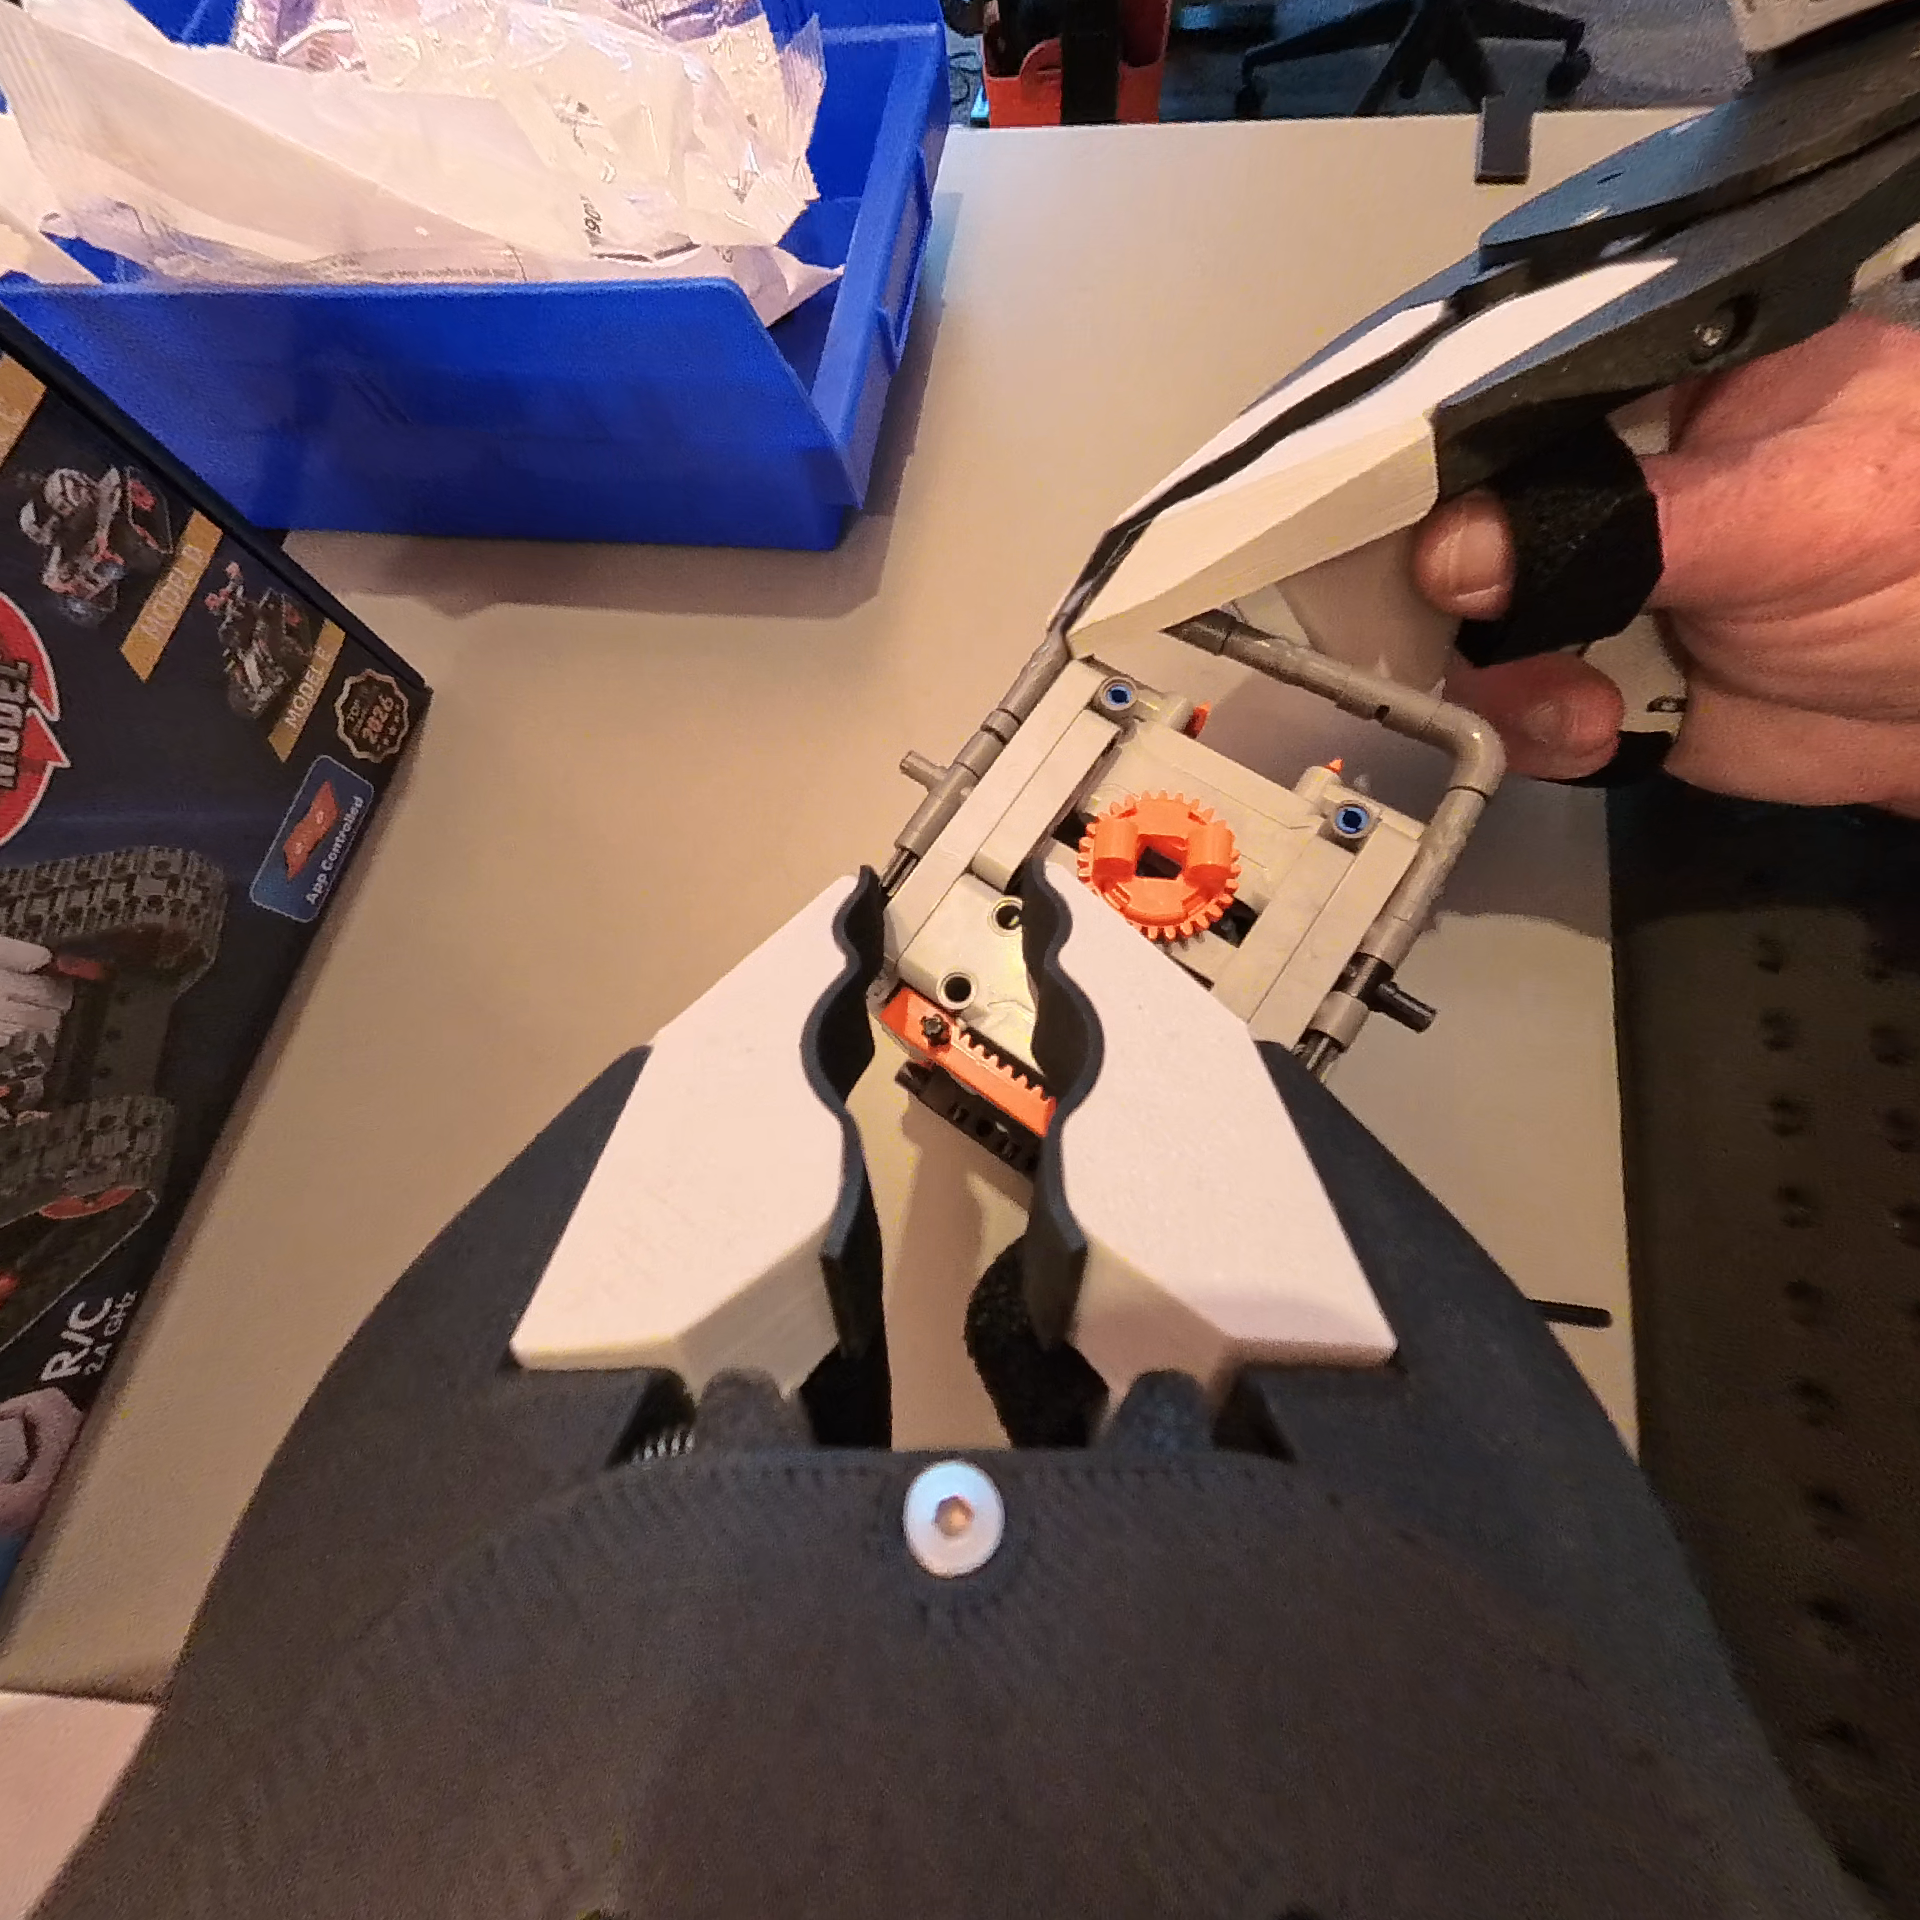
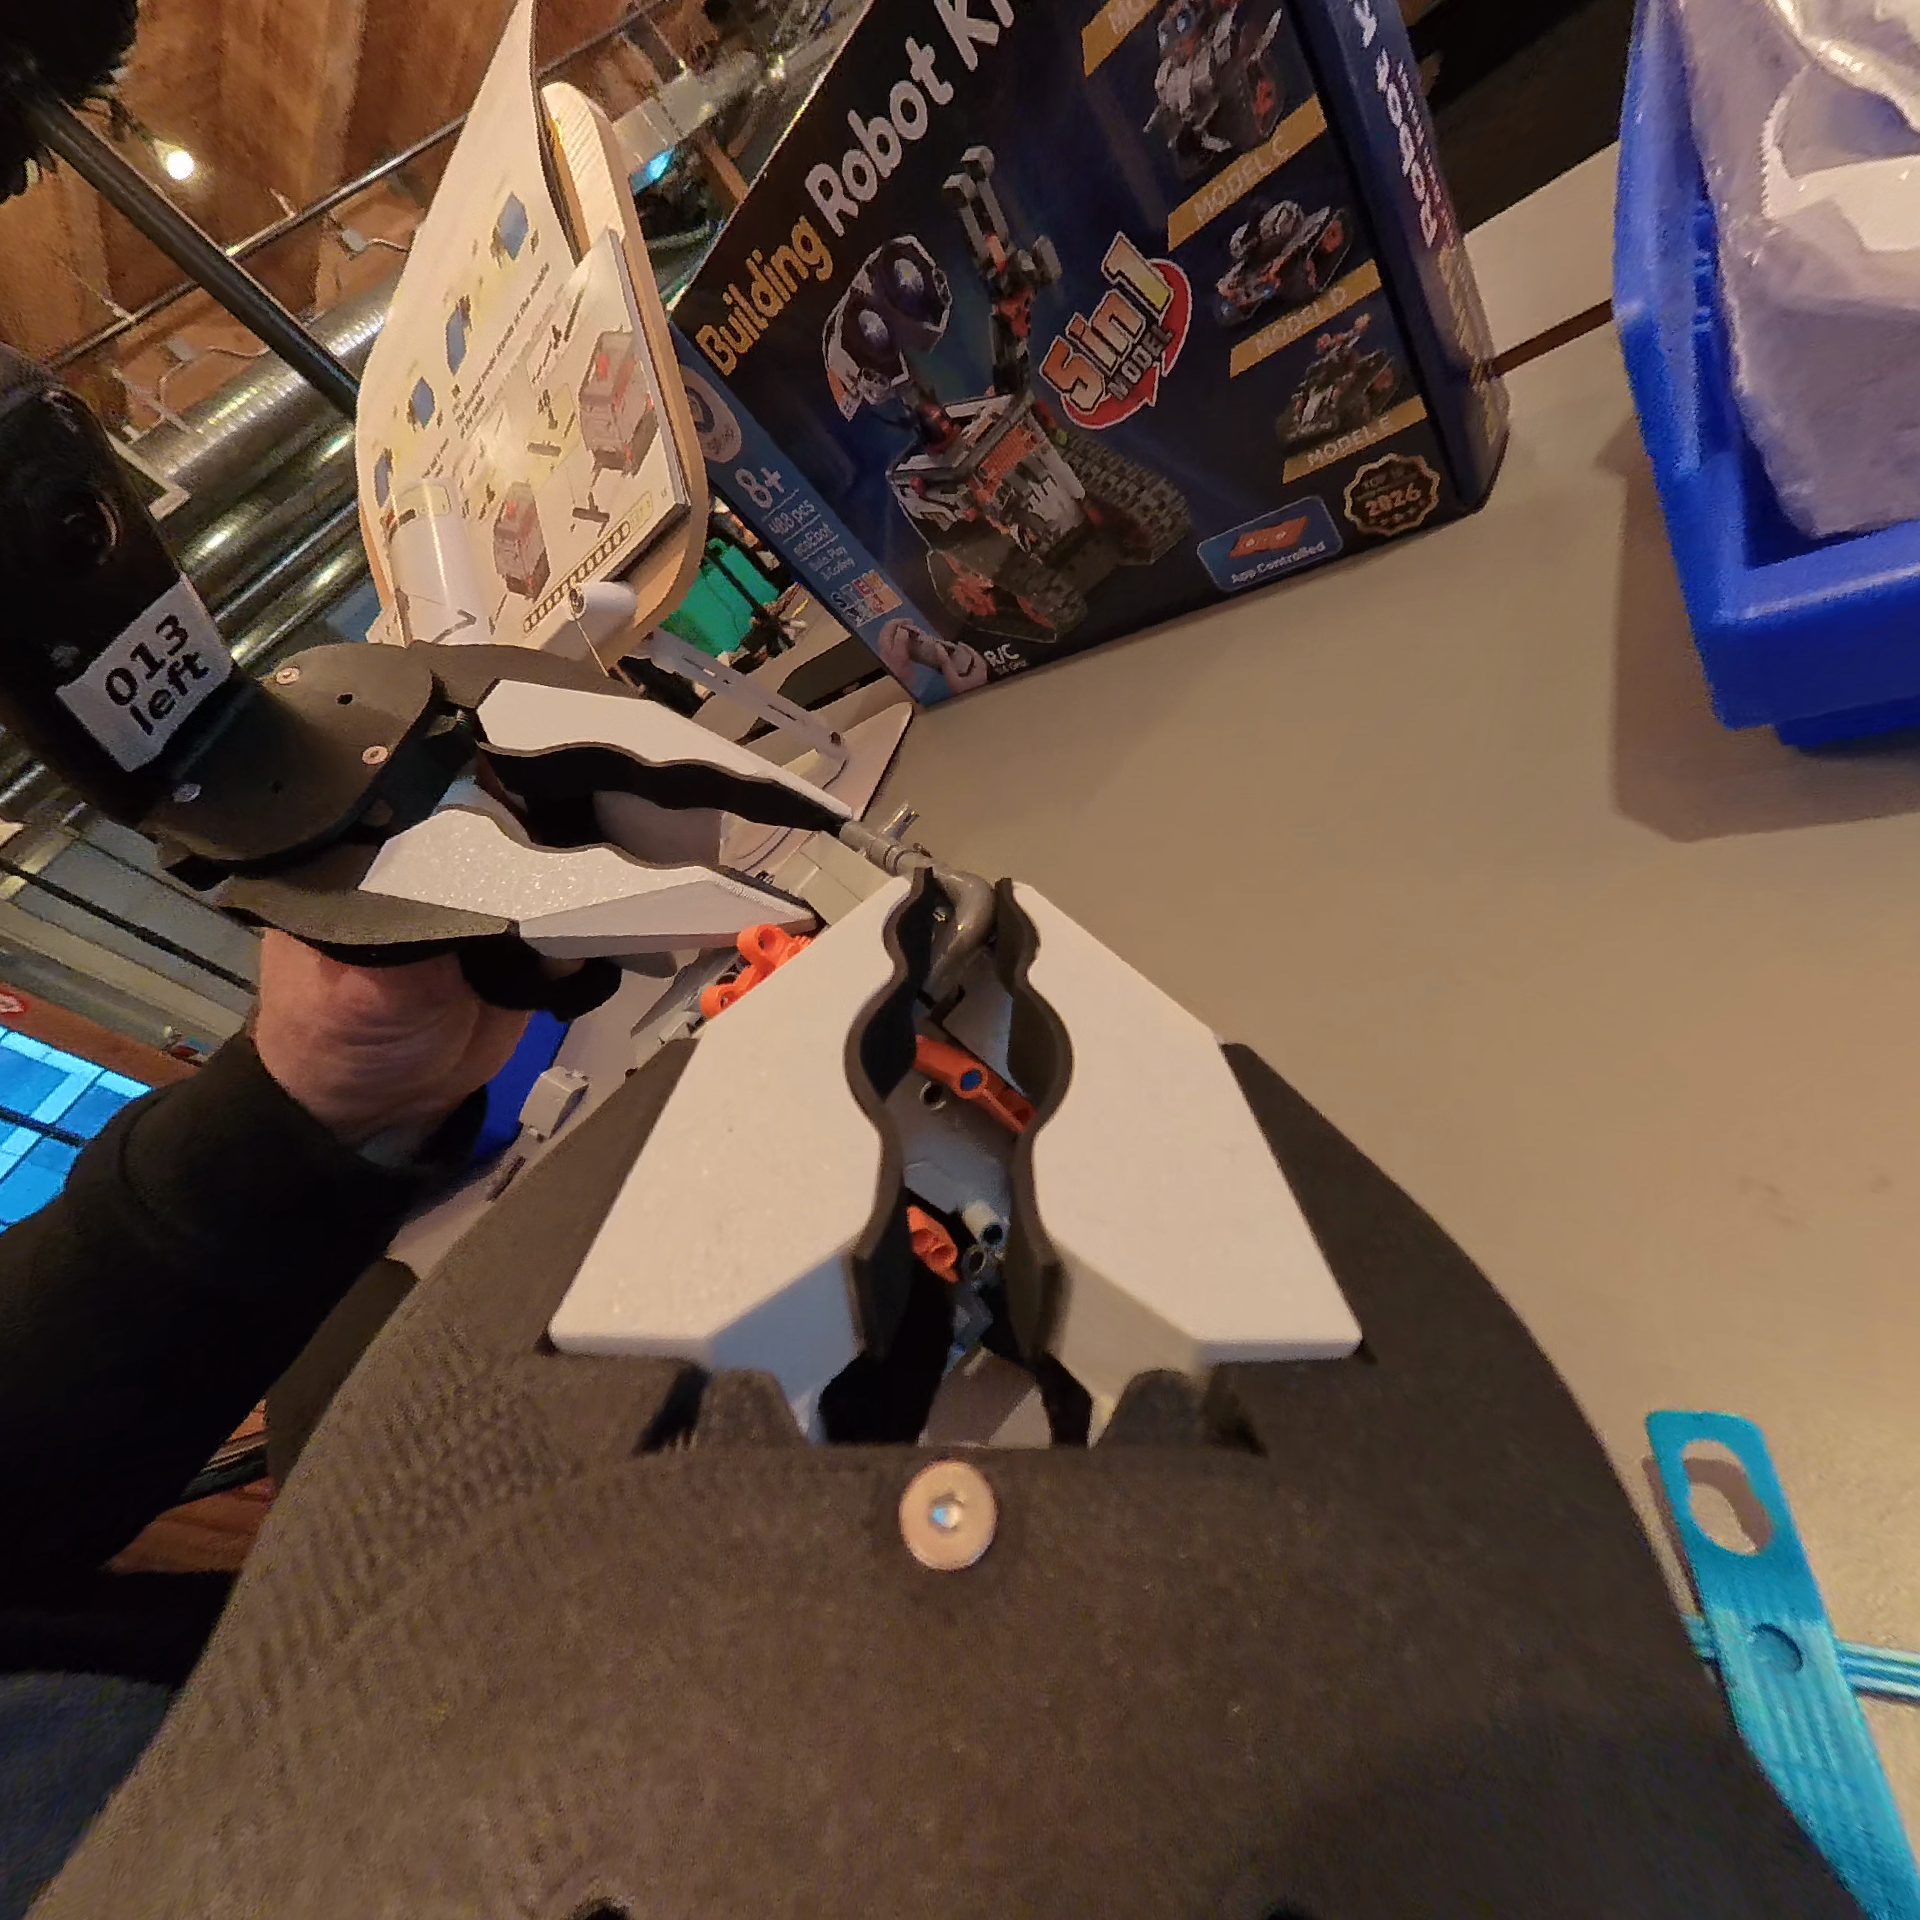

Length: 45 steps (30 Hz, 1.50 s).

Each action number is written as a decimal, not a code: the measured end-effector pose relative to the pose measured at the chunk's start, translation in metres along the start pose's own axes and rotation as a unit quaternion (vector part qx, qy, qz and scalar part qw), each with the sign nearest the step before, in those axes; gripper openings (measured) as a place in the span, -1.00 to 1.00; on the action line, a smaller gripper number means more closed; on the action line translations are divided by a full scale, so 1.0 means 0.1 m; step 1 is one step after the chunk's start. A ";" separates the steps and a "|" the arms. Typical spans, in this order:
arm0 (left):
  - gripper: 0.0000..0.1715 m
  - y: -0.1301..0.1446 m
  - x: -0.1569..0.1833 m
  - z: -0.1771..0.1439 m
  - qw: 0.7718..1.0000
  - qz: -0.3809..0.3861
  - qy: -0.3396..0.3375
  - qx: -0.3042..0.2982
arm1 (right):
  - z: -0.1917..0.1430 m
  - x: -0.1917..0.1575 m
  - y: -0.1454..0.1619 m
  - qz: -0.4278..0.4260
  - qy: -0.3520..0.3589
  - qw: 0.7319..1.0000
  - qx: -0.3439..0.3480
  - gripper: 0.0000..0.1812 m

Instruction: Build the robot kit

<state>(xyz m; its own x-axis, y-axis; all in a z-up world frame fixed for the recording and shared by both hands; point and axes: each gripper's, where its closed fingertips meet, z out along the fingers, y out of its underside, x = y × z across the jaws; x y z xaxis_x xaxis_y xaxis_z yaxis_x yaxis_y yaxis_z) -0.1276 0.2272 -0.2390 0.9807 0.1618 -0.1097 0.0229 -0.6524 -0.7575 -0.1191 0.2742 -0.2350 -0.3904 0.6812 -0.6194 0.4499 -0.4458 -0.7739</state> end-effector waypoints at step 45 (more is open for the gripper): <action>-1.00 -0.06 0.29 -0.02 0.998 0.014 0.052 0.017 | -0.09 -0.11 0.13 0.022 -0.076 0.992 -0.095 -0.94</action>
<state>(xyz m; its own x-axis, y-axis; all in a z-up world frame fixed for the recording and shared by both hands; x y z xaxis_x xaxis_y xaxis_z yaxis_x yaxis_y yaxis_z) -0.0992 0.2341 -0.2363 0.9957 0.0662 -0.0649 -0.0089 -0.6292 -0.7772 -0.1012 0.2661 -0.2369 -0.4775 0.5612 -0.6760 0.6071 -0.3455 -0.7156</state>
